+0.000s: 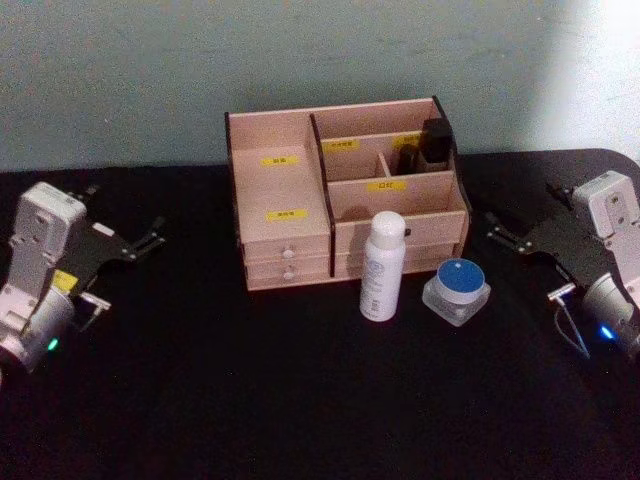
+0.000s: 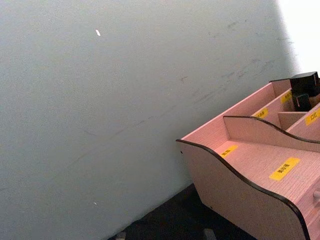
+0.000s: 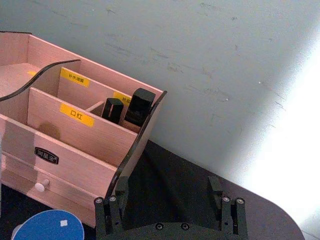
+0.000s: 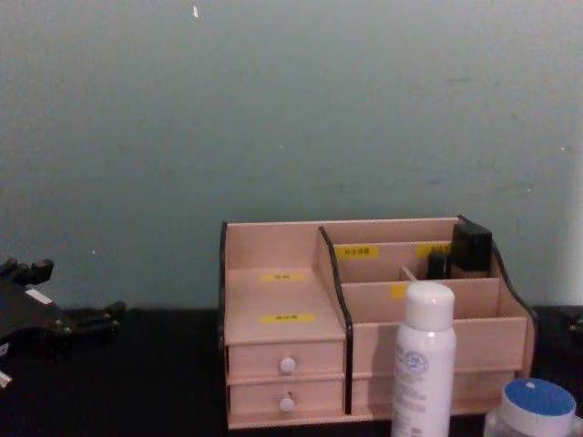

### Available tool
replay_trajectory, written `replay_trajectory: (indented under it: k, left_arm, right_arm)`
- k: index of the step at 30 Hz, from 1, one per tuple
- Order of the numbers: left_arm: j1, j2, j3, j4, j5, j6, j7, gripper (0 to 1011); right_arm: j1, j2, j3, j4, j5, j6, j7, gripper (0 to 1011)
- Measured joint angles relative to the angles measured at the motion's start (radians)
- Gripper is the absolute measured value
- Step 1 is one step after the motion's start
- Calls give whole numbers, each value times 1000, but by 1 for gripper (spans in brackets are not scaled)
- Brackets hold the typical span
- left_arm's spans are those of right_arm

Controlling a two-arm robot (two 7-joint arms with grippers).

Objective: Pick up the facial cleanser and watermelon frost from the table and place them into the tiered storage box.

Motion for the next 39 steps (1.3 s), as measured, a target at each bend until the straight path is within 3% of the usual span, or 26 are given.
replay_trajectory:
  k: [34, 39]
  left_arm:
    - [0, 0, 0, 0, 0, 0, 0, 1001]
    - [0, 0, 0, 0, 0, 0, 0, 1001]
  right_arm:
    - [0, 0, 0, 0, 0, 0, 0, 1002]
    - [-7, 0, 19, -8, 6, -1, 30, 1002]
